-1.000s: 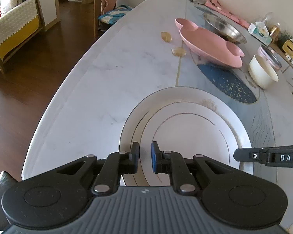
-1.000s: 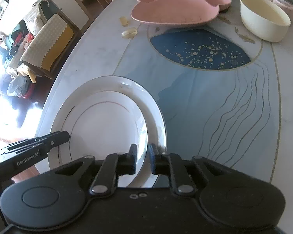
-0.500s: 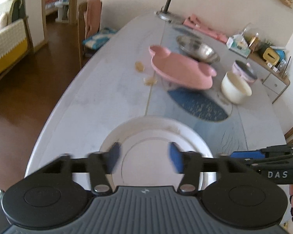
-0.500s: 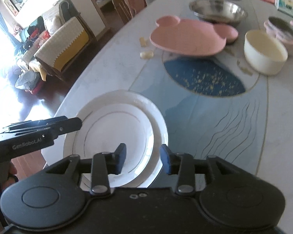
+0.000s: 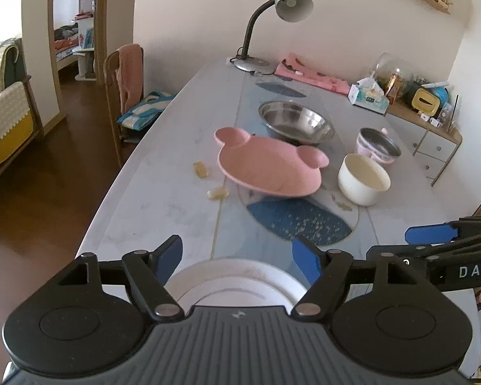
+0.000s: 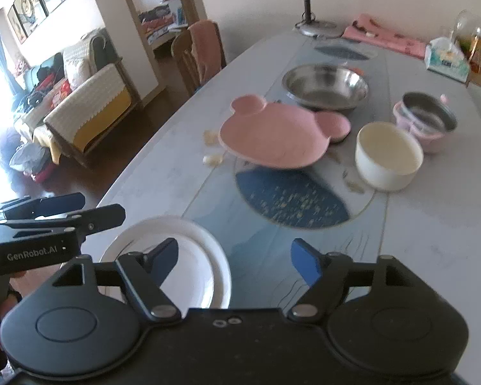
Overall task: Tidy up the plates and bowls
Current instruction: 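Move both grippers to the pink bear-shaped plate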
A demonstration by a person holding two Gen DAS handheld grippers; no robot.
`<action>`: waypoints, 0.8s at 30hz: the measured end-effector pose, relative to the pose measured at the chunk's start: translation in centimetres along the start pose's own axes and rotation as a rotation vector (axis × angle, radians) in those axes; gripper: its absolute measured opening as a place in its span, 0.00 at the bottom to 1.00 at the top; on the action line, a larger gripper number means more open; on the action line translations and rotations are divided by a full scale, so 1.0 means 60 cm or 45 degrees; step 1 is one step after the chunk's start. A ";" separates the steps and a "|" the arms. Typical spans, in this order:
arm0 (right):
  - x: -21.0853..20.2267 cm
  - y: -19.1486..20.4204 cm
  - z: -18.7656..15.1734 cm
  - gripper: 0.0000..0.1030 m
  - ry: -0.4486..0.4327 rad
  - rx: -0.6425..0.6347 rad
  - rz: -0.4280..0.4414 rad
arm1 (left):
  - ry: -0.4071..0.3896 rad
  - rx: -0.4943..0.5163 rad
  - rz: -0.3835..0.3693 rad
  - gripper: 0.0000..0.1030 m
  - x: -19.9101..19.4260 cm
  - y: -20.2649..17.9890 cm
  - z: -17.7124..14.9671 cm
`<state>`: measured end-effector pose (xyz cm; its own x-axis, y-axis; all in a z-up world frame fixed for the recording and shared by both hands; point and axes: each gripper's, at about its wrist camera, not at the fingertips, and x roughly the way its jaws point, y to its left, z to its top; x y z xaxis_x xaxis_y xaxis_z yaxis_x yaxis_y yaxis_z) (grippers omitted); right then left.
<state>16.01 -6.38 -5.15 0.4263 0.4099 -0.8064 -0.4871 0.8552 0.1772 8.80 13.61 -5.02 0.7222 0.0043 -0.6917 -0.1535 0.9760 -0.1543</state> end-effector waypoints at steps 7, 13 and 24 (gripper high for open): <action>0.010 -0.027 0.044 0.92 -0.062 -0.025 -0.048 | -0.050 0.004 -0.029 0.84 0.029 -0.016 0.056; 0.043 -0.058 0.094 0.97 -0.104 -0.026 -0.086 | -0.105 -0.041 -0.011 1.00 0.077 -0.011 0.119; 0.162 -0.123 0.161 0.98 -0.041 0.052 -0.113 | 0.007 0.005 0.073 1.00 0.241 -0.011 0.208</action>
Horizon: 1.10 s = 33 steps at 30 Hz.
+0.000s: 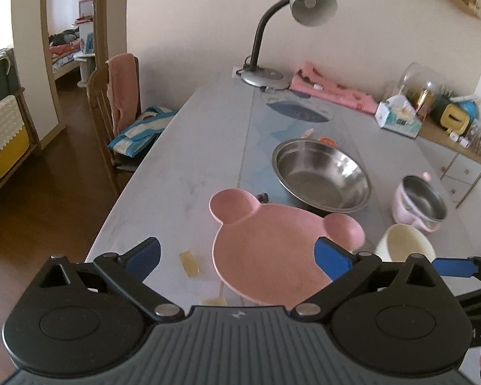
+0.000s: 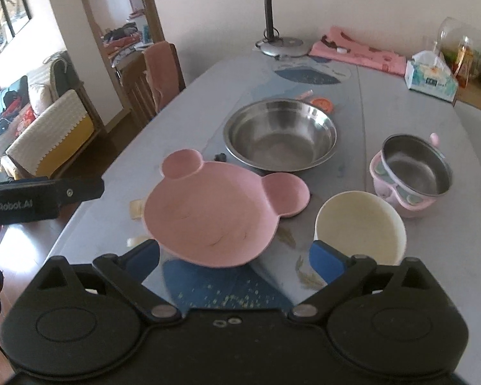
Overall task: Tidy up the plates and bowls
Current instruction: 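Move both grippers to the pink bear-shaped plate, then close both grippers on the pink bear-shaped plate rim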
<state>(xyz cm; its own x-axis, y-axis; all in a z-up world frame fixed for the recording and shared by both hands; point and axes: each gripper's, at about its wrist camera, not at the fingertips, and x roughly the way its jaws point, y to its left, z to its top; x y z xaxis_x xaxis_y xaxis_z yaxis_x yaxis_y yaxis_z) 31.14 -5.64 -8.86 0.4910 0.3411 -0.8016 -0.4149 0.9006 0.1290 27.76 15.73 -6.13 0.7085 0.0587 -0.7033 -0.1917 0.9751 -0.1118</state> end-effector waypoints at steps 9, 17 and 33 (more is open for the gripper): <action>0.099 -0.026 0.016 0.96 0.092 0.075 -0.016 | 0.119 0.008 0.061 1.00 0.124 0.004 0.025; 0.161 -0.049 0.016 0.86 0.186 0.169 -0.031 | 0.242 0.043 0.073 0.99 0.206 0.009 0.023; 0.187 -0.046 0.024 0.60 0.234 0.181 -0.043 | 0.384 0.056 0.032 0.51 0.273 0.019 0.024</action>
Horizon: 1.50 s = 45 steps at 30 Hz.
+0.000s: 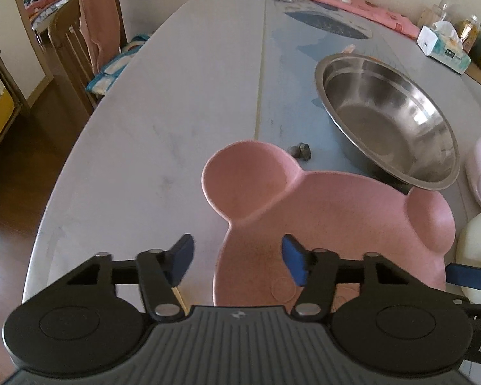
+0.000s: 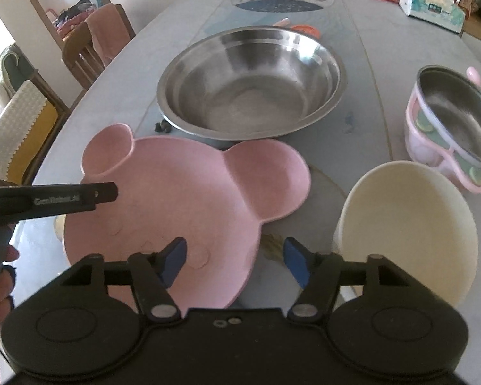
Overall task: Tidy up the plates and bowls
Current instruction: 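Close both grippers on the pink bear-shaped plate rim, then lift the pink plate with both grippers and carry it over the white plates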
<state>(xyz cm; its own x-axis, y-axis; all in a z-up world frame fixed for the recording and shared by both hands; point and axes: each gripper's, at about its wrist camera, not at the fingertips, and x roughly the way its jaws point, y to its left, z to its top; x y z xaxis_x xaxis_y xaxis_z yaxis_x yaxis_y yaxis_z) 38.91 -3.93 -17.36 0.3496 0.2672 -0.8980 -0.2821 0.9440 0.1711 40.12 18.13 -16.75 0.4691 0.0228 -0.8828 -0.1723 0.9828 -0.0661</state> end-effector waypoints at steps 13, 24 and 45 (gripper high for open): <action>-0.007 -0.026 -0.007 0.14 0.020 0.035 0.051 | -0.005 -0.015 -0.036 0.23 -0.001 0.009 -0.001; -0.019 -0.021 -0.020 0.09 0.010 0.022 0.050 | -0.033 -0.048 -0.048 0.16 -0.026 0.025 -0.020; -0.149 0.037 -0.099 0.08 -0.006 -0.030 0.156 | -0.057 -0.097 -0.043 0.14 -0.200 0.063 -0.140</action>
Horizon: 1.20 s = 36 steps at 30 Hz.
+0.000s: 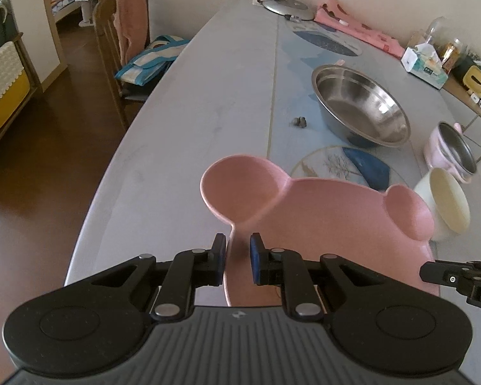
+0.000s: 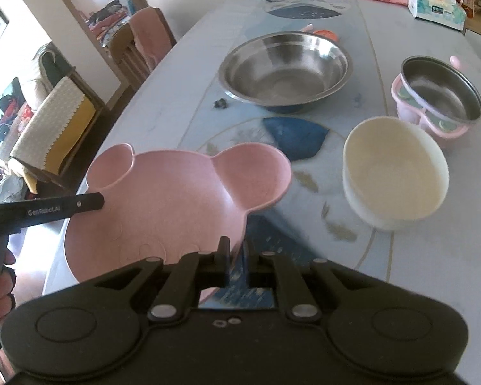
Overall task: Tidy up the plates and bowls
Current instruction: 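Lift the pink plate with both grippers and carry it over the white plates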
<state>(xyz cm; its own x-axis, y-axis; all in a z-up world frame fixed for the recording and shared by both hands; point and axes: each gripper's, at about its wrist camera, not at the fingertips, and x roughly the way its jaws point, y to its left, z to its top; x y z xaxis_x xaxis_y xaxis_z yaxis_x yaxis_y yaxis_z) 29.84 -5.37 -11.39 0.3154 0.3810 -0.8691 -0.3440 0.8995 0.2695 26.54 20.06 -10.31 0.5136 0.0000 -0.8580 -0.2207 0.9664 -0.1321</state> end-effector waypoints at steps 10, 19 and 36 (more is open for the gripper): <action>-0.050 0.061 -0.075 0.08 0.009 -0.055 0.055 | -0.022 -0.021 0.033 0.14 -0.096 0.039 -0.087; -0.076 0.095 -0.150 0.08 0.022 -0.096 0.060 | -0.036 -0.003 0.061 0.14 -0.142 0.053 -0.159; -0.066 0.119 -0.236 0.09 0.040 -0.147 0.044 | -0.014 0.032 0.095 0.14 -0.140 0.066 -0.255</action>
<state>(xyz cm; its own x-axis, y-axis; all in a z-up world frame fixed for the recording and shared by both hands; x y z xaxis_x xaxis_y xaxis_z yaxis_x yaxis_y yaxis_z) 13.62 -3.50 -11.90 0.2745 0.4032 -0.8730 -0.4546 0.8544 0.2517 8.69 19.97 -11.23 0.5056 0.0750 -0.8595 -0.2379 0.9697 -0.0553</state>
